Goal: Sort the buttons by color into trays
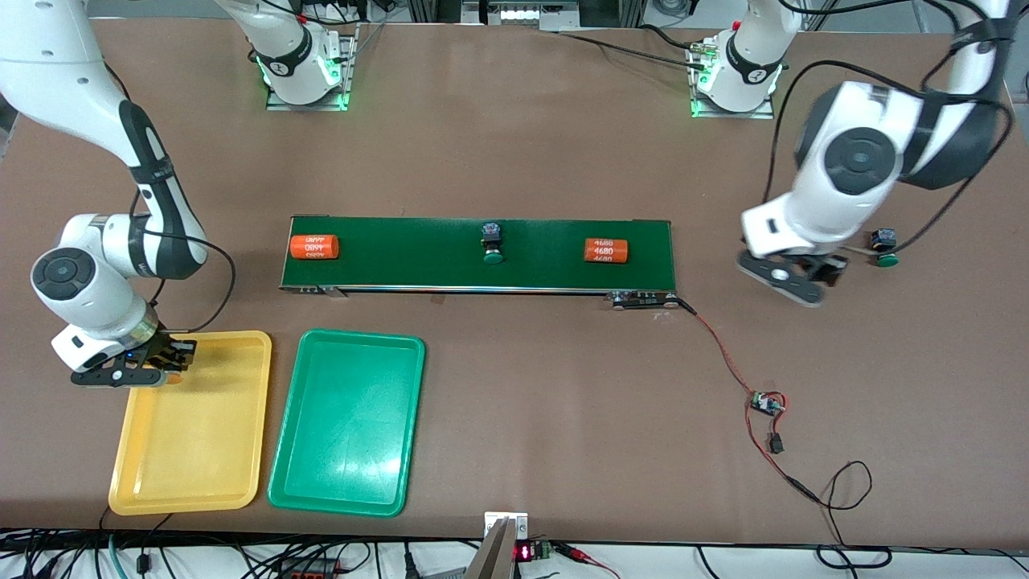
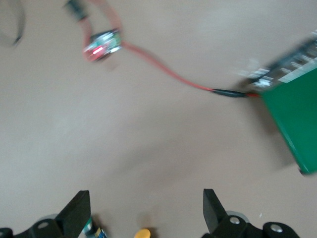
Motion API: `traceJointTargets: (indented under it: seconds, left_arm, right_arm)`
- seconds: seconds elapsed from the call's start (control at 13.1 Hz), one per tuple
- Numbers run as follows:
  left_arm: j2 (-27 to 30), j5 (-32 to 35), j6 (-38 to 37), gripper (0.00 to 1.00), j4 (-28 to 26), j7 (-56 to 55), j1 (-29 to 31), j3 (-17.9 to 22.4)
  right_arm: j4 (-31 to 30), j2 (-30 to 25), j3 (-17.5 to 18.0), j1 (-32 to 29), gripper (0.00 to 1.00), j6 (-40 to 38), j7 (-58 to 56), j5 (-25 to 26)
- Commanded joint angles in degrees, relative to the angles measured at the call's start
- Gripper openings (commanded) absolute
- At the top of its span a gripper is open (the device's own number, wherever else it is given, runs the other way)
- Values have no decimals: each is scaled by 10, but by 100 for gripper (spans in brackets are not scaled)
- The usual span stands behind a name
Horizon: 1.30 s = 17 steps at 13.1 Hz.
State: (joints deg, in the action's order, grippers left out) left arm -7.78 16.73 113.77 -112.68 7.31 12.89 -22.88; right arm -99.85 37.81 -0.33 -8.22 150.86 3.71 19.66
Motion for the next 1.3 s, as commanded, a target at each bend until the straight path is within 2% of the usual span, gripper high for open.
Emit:
traceJointTargets:
  seconds: [0.0, 0.15, 0.23, 0.38, 0.46, 0.54, 0.61, 0.76, 0.92, 1.07, 1.22]
  left_arm:
    - [36, -34, -39, 100, -38, -76, -23, 73]
    - [33, -36, -70, 100, -79, -71, -18, 110]
    - [30, -35, -68, 100, -106, -72, -16, 122]
    - [26, -33, -61, 100, -160, -77, -10, 136]
    - [26, -33, -51, 100, -178, -70, -9, 157]
    - [22, -33, -41, 100, -185, -70, -9, 174]
    - [9, -33, -31, 100, -198, -68, -5, 197]
    - [-19, -32, 19, 100, -230, -29, -3, 257]
    - [-40, -32, 133, 100, -278, 21, 7, 289]
    - [-38, -32, 196, 100, -320, 27, 11, 292]
    - [-39, -32, 219, 96, -325, 53, 11, 293]
  right_arm:
    - [13, 22, -14, 1, 13, 36, -18, 8]
    - [13, 26, -15, 1, 22, 39, -19, 8]
    - [13, 26, -15, 1, 40, 41, -19, 8]
    - [13, 25, -15, 1, 69, 41, -20, 8]
    - [13, 22, -15, 3, 80, 41, -20, 8]
    - [10, 14, -15, 1, 80, 39, -26, 6]
    - [6, 5, -15, 2, 87, 35, -28, 6]
    - [-7, -21, -14, 5, 89, 11, -28, 5]
    - [-26, -74, -6, 12, 89, -69, -23, -1]
    - [-58, -137, 9, 23, 92, -138, -20, -59]
    - [-80, -190, 17, 39, 93, -200, -18, -97]
